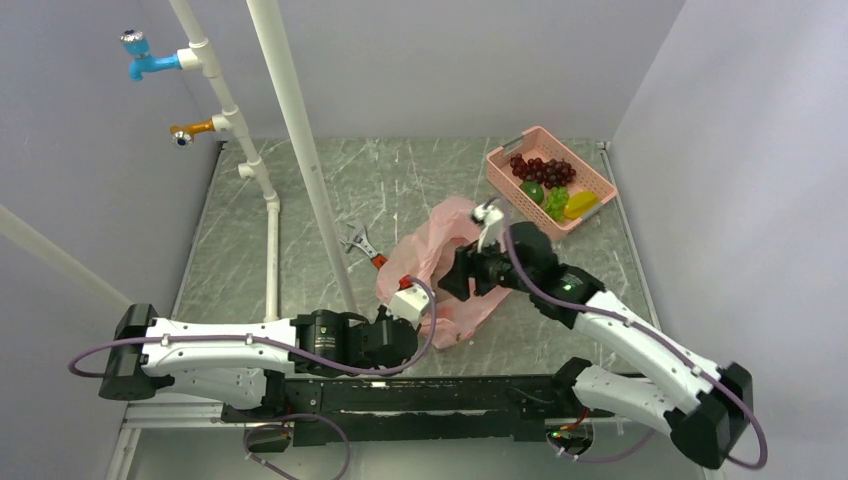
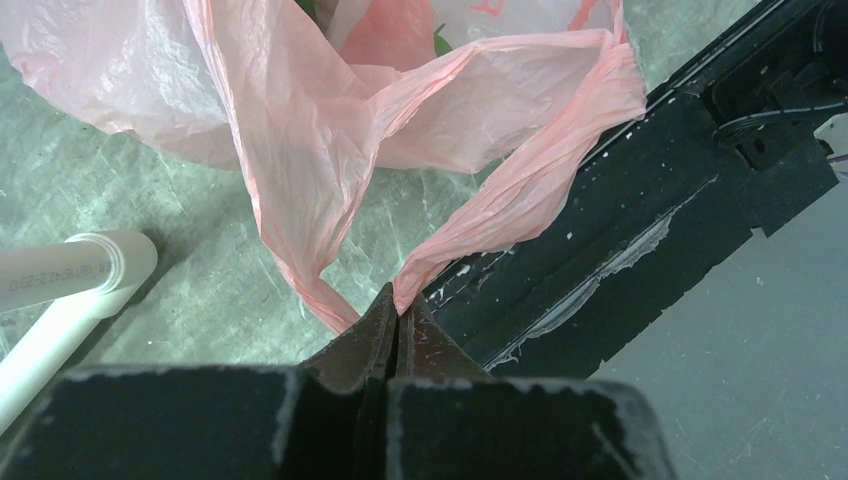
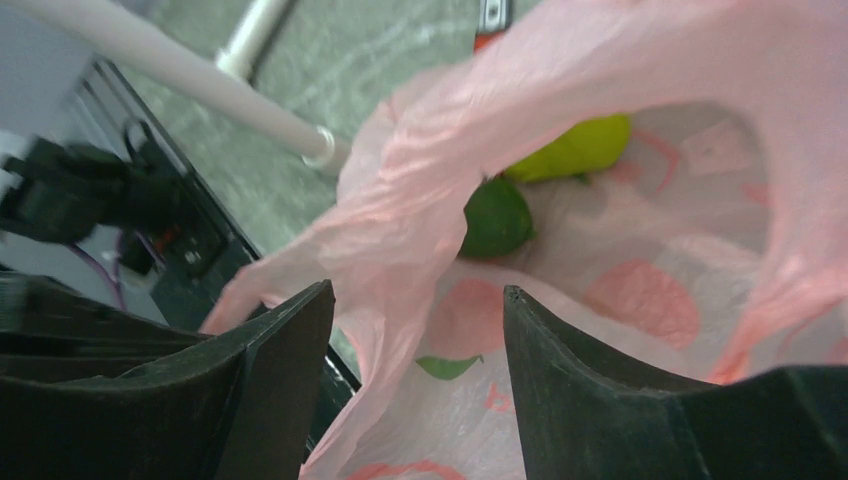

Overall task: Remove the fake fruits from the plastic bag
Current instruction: Take out the fake fruit from the plastic bag.

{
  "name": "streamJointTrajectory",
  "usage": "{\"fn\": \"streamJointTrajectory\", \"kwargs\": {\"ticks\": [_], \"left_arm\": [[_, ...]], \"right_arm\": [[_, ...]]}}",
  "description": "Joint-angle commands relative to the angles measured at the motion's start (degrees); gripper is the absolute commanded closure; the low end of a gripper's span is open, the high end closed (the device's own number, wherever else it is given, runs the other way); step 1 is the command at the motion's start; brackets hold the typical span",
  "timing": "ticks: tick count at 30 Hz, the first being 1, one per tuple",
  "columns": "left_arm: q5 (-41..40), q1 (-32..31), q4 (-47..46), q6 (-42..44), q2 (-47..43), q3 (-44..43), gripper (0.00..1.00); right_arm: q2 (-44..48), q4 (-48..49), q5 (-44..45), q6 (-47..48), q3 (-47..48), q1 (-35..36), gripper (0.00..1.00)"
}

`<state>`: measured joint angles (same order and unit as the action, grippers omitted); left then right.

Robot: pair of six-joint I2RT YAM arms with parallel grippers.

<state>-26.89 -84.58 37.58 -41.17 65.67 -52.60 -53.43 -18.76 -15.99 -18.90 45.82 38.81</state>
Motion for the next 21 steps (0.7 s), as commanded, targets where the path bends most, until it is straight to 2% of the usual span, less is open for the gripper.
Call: {"fn": "streamJointTrajectory", "kwargs": {"ticks": [1,10,21], "left_arm": [[-1.84,-0.41,0.57,0.19,-1.67,-0.80,1.00],[-2.44,-0.38,2.39,-0.84,-3.75,-0.72,1.00],[-3.37,-0.41,0.74,1.07,-6.52,-1.54,1.00]], "right_arm": [[-4.75,2.24,11.06,-0.88,-1.71,5.64,0.37],[-10.63,0.37,27.31,-1.95,-1.22,6.28,0.47],[-20.80,16.33,20.24,0.58,-2.88,6.33,0.46]]}}
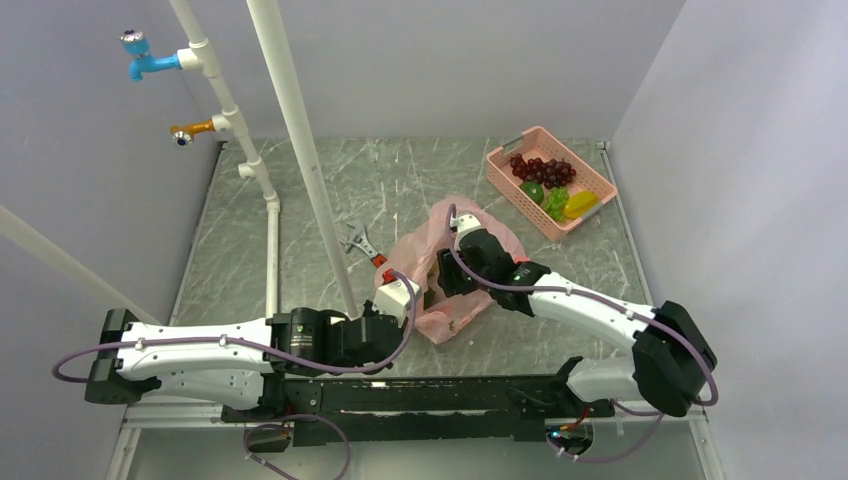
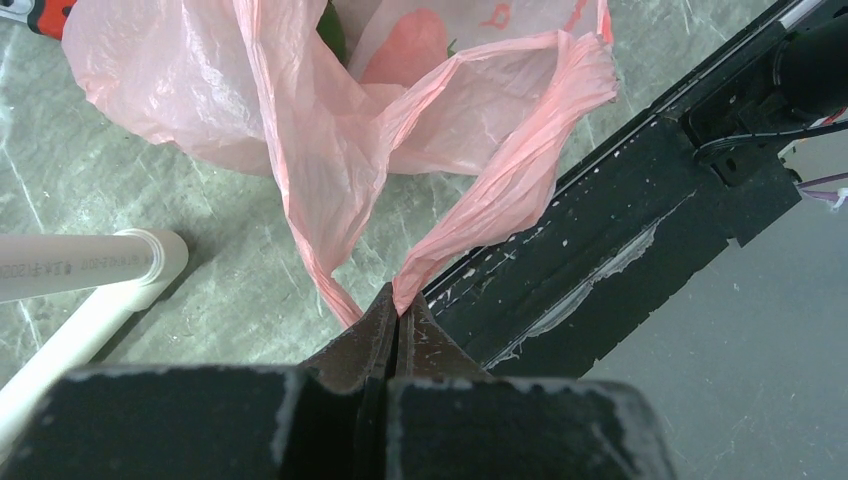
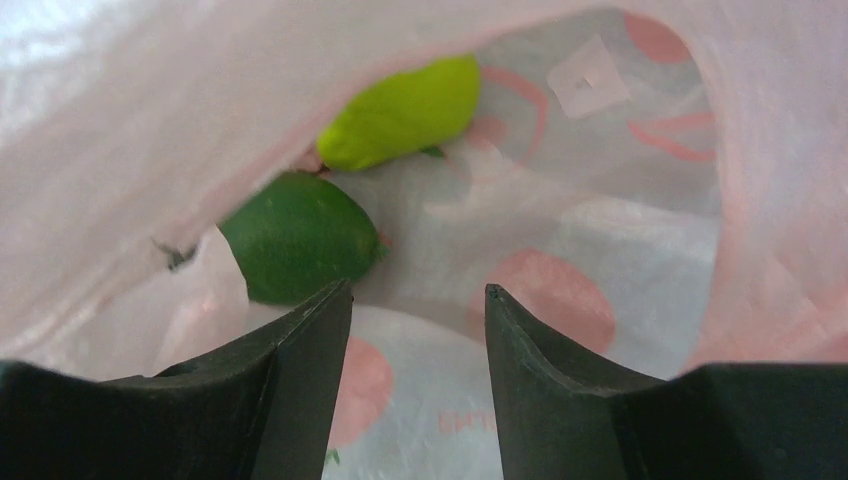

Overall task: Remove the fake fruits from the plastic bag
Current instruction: Take out the fake fruit from the plastic bag.

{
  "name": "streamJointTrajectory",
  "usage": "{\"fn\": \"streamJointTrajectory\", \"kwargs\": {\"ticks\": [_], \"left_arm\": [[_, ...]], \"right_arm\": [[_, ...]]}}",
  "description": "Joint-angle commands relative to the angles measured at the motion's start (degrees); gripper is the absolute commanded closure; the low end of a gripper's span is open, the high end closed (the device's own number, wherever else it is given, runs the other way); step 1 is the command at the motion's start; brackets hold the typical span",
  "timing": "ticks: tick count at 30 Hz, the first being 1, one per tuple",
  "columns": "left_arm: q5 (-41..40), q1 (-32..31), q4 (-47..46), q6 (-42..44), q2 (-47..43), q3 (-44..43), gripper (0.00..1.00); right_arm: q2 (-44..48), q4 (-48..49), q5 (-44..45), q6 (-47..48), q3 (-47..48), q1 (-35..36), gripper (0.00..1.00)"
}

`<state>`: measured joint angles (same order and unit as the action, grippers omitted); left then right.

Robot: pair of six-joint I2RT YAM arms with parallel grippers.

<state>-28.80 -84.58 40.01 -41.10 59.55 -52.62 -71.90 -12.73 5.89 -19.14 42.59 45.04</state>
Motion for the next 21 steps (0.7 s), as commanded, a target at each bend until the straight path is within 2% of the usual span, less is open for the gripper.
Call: {"fn": "streamJointTrajectory", "kwargs": {"ticks": [1,11,21], "left_arm": [[-1.30,-0.38,-1.75,1.00,-0.06,-1.66,1.00],[-0.23,-0.37,-2.19,1.19,0.74,-1.83,1.00],[0.57,-0.41,-2.48,1.16,1.69,-1.83,1.00]], "right_arm": [[-3.54,11.97,-1.94,0.73,0.46,0.17,0.45],[-10.92,28.44,-0.38,-1.67,-0.81,0.14,0.23],[-17.37,30.46,0.26,0.23,3.91,0.14,0.14]]}}
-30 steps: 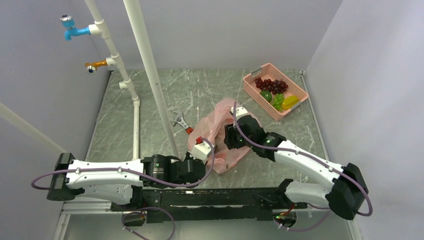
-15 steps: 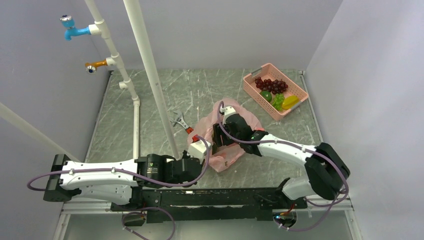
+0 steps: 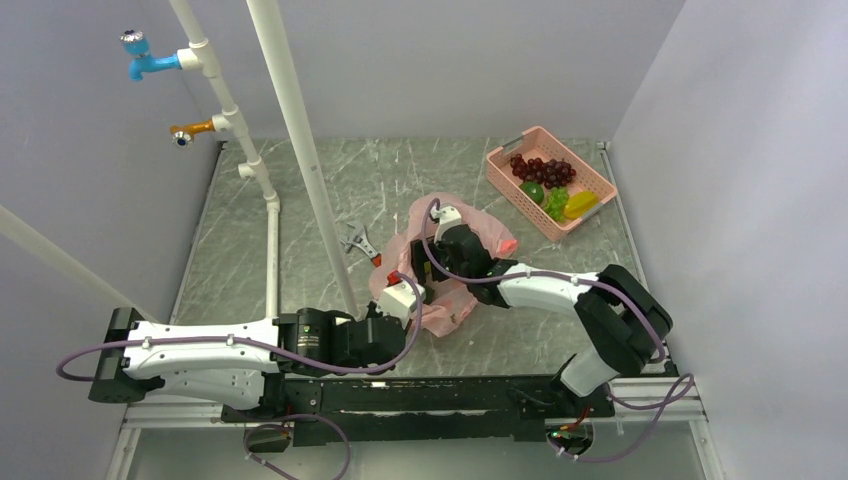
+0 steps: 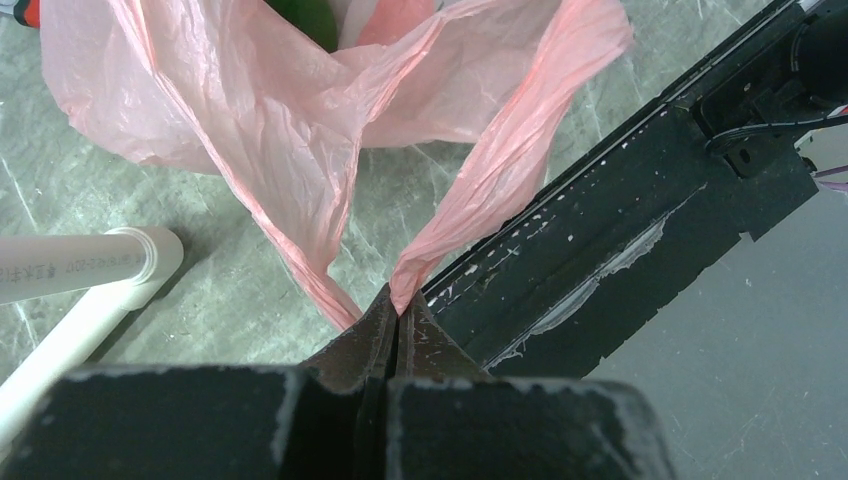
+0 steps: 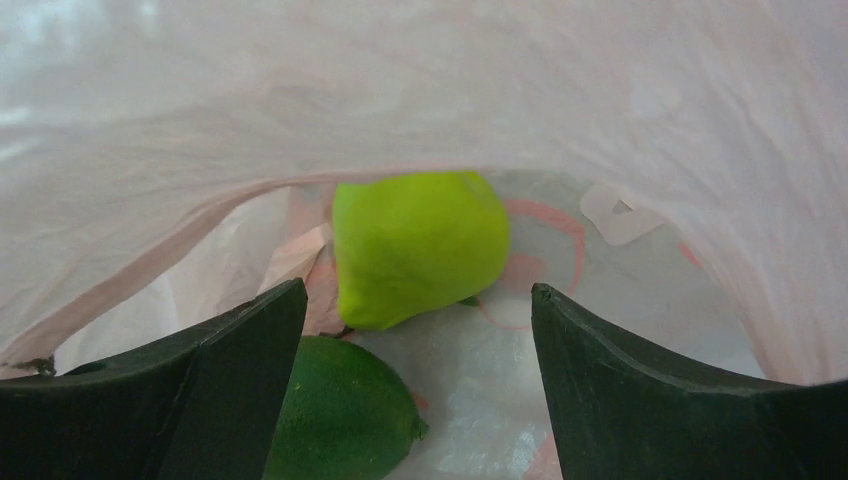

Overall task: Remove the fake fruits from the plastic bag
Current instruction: Take out the fake fruit from the plastic bag.

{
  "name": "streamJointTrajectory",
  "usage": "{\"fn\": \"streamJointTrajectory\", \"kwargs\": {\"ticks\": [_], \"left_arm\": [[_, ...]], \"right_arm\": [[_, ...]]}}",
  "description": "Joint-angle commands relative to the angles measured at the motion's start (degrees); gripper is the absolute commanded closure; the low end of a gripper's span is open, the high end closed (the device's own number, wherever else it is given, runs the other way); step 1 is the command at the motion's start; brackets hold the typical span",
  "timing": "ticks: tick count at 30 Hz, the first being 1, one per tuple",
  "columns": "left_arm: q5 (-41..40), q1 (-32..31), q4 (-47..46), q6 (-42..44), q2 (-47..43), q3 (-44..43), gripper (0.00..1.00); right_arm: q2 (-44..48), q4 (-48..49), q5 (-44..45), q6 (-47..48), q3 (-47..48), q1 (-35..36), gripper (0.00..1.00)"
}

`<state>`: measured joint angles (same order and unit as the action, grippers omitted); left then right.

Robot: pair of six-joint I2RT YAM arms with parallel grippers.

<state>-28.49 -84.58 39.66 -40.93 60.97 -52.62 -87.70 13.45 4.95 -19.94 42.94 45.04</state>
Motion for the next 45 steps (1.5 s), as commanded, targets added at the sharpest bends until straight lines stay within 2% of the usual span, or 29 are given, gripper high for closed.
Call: {"fn": "streamJointTrajectory", "kwargs": {"ticks": [1,15,29,36,41,45], "left_arm": [[0.34,-0.41,-2.21,0.98,0.24,-1.78,1.00],[0.23,-0.41,-1.54,0.61,-0.02,-1.36,1.00],[0.12,-0.41,-1.48,0.43,-0.76,-0.24,1.00],[-0.55,-0.41,-0.37,0.34,-0.87,-0.96,1.00],[-0.15,-0.41,-1.05,-0.06,-1.38,-0.12,1.00],[-0.24,-0.37,-0.85,-0.49,-0.80,-0.27,1.00]], "right_arm": [[-2.33,3.92,1.45,1.46,4.33,0.14,0.14],[-12.00,2.98,-2.37,2.00,10.72,0.11,0.15],[-16.57,2.85,-4.51,0.68,11.24,0.20,0.23],[-14.78,0.13,-4.51,1.49,13.69,0.14,0.39],[-11.40,0.17,-4.39,0.98,11.51,0.15,0.52],[-8.17,0.58,-3.72,-0.08,8.24,0.10,0.66]]}}
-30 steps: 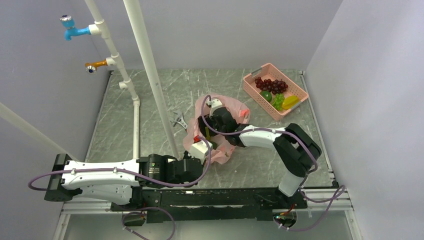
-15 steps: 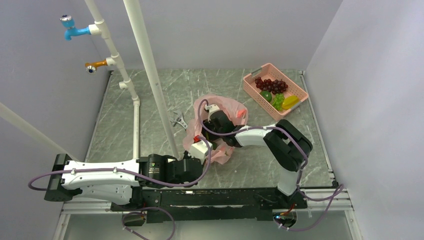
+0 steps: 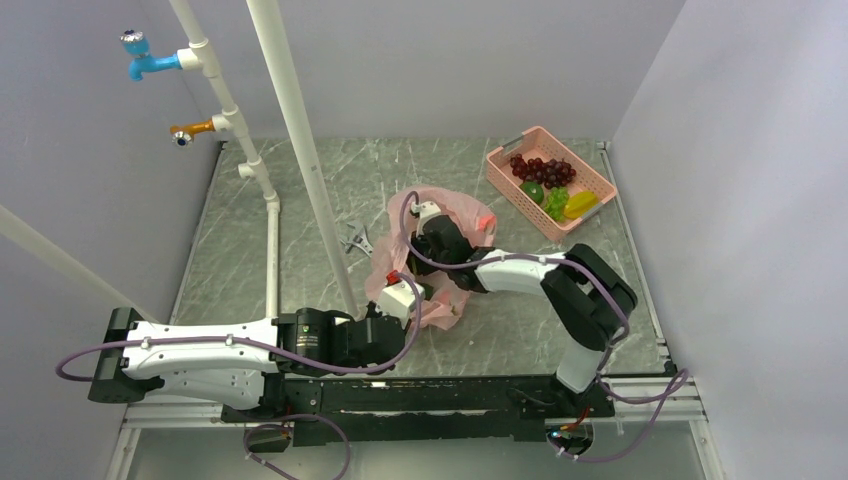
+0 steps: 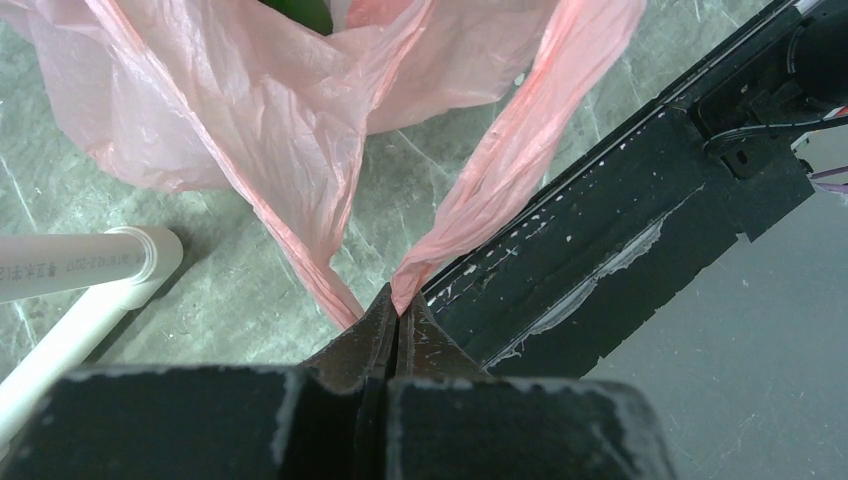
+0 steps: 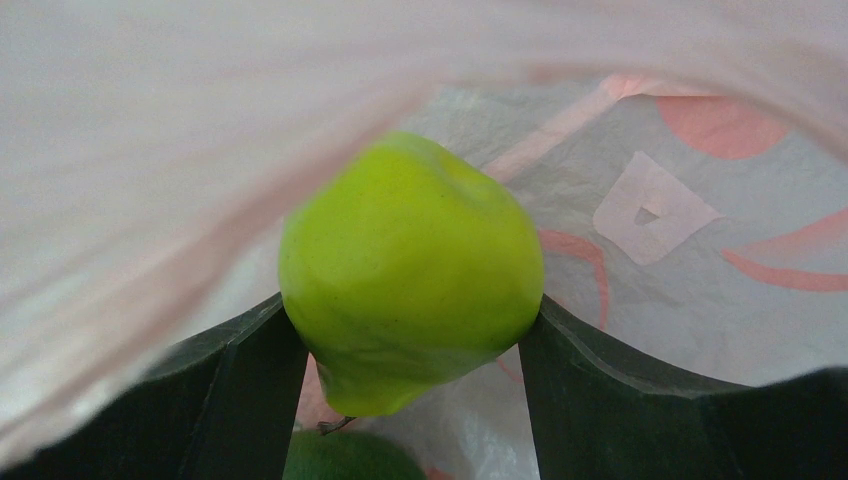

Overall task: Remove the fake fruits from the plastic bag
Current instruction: Take out the fake fruit from the plastic bag.

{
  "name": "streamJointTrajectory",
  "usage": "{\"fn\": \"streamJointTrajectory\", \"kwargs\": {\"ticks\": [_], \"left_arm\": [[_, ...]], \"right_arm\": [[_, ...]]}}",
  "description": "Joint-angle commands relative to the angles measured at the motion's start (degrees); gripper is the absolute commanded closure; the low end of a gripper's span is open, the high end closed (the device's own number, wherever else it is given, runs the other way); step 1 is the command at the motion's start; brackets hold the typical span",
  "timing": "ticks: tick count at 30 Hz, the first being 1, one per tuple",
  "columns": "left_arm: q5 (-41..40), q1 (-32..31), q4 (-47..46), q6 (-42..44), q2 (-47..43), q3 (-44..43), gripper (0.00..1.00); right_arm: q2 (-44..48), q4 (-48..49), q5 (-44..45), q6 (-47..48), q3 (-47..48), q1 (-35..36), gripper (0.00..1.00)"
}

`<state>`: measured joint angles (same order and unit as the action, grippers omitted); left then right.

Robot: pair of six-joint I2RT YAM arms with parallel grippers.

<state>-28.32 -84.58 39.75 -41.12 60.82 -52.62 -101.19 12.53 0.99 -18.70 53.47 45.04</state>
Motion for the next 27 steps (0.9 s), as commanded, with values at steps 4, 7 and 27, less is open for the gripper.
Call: {"fn": "streamJointTrajectory", "kwargs": {"ticks": [4,7,27], "left_arm": [[-0.63,-0.41,-0.93,-0.31,-0.37,-0.54,1.00],[-0.46,-0.41,-1.24,-0.19,-0.40,-0.47,1.00],[-0.36,-0.41,-1.87,0.36,1.73,-1.70,1.00]], "right_arm": [[9.32,1.77,0.62,-2.74,-6.08,0.08,0.82],[11.34,1.32,0.13,-3.63,-8.27,0.18,0.93],[25.87,-7.86,-7.21,-2.31,-18.62,0.66,1.00]]}}
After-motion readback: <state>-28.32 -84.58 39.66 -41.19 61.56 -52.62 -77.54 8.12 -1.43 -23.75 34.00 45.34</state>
